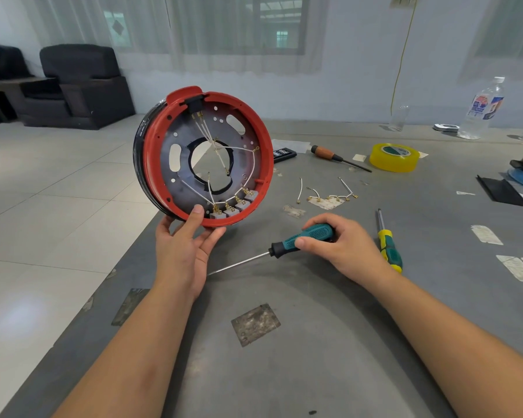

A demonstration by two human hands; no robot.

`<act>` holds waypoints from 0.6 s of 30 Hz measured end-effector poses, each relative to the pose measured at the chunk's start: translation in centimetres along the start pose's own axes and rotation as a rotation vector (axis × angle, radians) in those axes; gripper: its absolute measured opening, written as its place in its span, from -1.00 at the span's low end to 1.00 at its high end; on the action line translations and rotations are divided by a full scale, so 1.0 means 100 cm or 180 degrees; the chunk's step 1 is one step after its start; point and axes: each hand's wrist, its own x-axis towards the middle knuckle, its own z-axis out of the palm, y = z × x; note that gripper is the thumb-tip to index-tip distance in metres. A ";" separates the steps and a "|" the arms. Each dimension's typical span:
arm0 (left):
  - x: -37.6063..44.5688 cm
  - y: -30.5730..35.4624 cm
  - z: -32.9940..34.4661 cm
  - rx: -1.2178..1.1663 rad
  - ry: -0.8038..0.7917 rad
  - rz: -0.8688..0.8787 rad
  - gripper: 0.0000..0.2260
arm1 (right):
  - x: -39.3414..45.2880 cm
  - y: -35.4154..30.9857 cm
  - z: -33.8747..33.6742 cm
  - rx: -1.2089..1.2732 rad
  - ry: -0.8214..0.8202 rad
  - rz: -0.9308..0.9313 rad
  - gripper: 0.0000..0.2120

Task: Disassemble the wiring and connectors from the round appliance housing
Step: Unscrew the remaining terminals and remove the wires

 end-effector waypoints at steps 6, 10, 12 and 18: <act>-0.005 -0.003 0.002 0.0055 -0.0113 -0.0096 -0.45 | 0.003 0.009 -0.004 -0.0972 -0.0428 -0.0227 -0.62; -0.006 -0.006 0.003 0.0123 -0.0169 -0.0216 -0.45 | 0.005 0.010 0.004 -0.1522 -0.0639 -0.0566 -0.60; -0.006 -0.007 0.003 0.0164 -0.0171 -0.0246 -0.45 | 0.006 0.012 0.005 -0.1616 -0.0652 -0.0631 -0.60; -0.006 -0.013 0.003 0.0227 -0.0120 -0.0315 -0.46 | 0.006 0.006 0.008 -0.1599 -0.0581 -0.0751 -0.46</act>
